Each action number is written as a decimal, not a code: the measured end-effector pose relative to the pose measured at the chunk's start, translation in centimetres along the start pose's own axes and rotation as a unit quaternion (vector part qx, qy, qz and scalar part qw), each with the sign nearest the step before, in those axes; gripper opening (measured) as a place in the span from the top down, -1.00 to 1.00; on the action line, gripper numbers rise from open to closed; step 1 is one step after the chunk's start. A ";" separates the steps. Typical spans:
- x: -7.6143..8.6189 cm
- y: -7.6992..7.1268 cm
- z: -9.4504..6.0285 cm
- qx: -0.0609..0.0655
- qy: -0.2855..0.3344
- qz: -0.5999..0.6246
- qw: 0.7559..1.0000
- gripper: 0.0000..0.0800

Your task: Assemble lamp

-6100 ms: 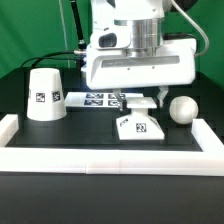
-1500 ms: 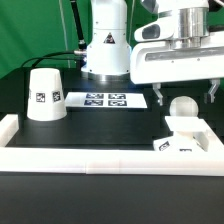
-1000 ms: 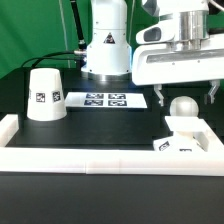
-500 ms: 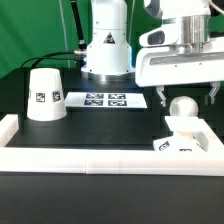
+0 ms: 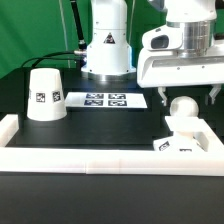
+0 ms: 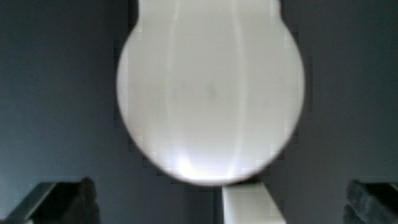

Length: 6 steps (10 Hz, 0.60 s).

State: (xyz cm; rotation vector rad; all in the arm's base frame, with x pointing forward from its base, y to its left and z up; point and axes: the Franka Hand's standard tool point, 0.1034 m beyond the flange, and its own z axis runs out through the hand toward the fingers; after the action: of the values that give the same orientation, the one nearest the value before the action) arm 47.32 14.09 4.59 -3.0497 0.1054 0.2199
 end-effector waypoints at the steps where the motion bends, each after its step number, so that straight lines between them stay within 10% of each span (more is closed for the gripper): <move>1: -0.1 0.0 0.0 -0.002 -0.034 0.002 0.999 -0.75; 6: -0.5 0.2 0.8 -0.012 -0.192 0.004 0.981 -0.75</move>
Offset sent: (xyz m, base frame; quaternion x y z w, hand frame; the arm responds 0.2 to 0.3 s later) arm -0.0011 0.0009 -0.0040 -0.0064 -0.1284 -0.0024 0.9917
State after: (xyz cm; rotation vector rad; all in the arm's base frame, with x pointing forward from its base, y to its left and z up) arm 46.71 14.01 3.82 -2.9630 0.0879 0.8049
